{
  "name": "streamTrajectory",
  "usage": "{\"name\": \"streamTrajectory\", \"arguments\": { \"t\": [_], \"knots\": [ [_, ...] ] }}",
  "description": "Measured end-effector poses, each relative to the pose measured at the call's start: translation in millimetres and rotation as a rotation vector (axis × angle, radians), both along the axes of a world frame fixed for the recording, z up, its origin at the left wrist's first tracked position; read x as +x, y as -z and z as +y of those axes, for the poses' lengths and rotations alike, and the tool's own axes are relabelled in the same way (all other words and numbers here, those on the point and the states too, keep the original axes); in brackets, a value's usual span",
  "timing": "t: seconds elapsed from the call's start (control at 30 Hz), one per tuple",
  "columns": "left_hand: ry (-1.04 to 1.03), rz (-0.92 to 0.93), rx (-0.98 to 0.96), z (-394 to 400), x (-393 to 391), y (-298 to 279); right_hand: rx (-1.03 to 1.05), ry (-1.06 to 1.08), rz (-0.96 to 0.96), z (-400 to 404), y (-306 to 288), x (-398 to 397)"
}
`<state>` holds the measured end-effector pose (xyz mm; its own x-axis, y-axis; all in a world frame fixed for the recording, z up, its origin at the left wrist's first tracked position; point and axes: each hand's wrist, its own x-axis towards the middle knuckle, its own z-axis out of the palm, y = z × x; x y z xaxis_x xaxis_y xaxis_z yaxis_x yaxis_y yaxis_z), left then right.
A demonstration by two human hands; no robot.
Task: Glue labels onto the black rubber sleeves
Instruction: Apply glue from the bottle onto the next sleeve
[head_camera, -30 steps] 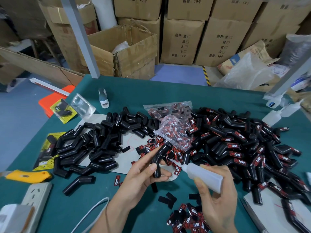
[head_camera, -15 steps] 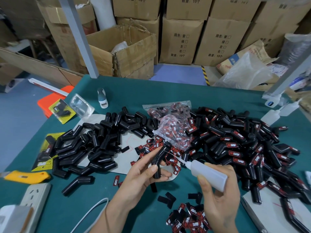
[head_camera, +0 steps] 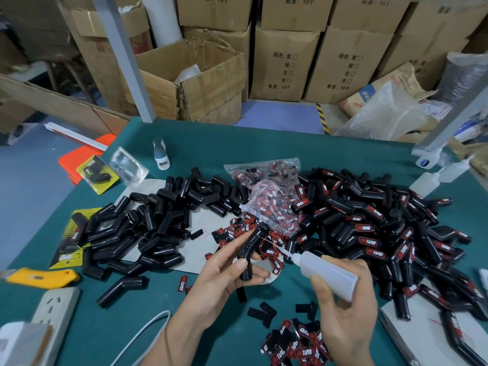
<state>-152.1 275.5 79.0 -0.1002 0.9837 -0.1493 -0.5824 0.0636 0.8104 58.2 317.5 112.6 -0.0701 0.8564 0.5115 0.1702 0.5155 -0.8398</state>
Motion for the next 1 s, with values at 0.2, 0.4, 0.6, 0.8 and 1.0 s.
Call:
{"name": "streamTrajectory", "arguments": {
  "t": [0.2, 0.4, 0.6, 0.8, 1.0],
  "knots": [
    [-0.039, -0.011, -0.002, -0.5, -1.0, 4.6, -0.003, 0.004, -0.001, 0.0, 0.1, 0.7],
    [-0.059, -0.002, -0.016, -0.4, -1.3, 6.1, -0.002, 0.009, 0.000, 0.4, 0.1, 0.2],
    [-0.053, -0.044, -0.021, -0.3, -1.8, 3.7, -0.017, 0.019, 0.004, 0.2, 2.8, 1.3],
    [-0.021, -0.070, -0.014, -0.6, -2.2, 1.8, -0.017, 0.018, 0.002, 0.5, 3.7, 1.7],
    [-0.010, -0.069, -0.014, -0.5, -2.4, 0.8, -0.014, 0.025, 0.000, 0.4, 3.1, 2.1]
  ]
}}
